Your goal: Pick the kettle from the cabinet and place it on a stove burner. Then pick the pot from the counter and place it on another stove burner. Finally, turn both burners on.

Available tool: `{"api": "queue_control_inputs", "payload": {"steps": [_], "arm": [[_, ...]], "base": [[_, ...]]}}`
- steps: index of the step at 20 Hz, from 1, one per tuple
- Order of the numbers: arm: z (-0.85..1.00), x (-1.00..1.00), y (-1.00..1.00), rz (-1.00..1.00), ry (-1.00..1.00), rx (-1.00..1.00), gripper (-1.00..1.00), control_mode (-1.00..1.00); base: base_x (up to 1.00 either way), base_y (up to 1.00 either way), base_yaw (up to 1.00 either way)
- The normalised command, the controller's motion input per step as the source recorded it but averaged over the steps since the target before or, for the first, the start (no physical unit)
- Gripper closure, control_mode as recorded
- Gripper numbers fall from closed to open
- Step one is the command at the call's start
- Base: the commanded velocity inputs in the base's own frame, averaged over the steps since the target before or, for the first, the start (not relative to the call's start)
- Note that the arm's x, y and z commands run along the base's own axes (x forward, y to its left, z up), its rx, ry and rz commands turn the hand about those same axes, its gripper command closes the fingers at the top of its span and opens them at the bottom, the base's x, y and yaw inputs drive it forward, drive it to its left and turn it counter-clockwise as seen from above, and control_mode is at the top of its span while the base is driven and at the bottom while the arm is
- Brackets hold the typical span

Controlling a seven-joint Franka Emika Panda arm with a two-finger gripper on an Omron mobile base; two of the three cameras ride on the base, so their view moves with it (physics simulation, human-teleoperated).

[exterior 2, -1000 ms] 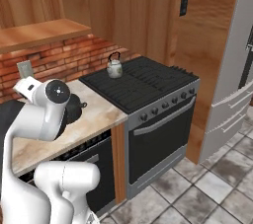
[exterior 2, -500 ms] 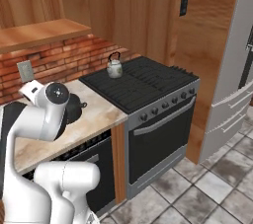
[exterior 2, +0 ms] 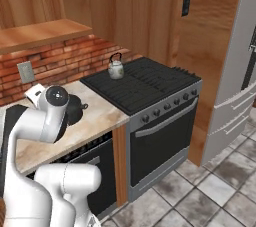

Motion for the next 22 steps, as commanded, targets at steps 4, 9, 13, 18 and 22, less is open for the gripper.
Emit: {"api": "queue_control_inputs", "payload": {"steps": [4, 9, 13, 18, 22], "arm": [[0.00, 0.38, 0.12, -0.03, 0.02, 0.00, -1.00, -1.00], [-0.09, 0.39, 0.20, -0.04, 0.06, -0.06, -1.00, -1.00], [-0.18, 0.35, 0.17, -0.04, 0.09, -0.10, -1.00, -1.00], [-0.22, 0.33, 0.07, -0.04, 0.13, -0.09, -1.00, -1.00], [-0.23, 0.27, 0.01, -0.03, 0.14, -0.05, -1.00, -1.00]], "base": [[0.00, 0.00, 0.00], [0.00, 0.00, 0.00], [0.00, 0.00, 0.00], [0.00, 0.00, 0.00], [0.00, 0.00, 0.00]]}}
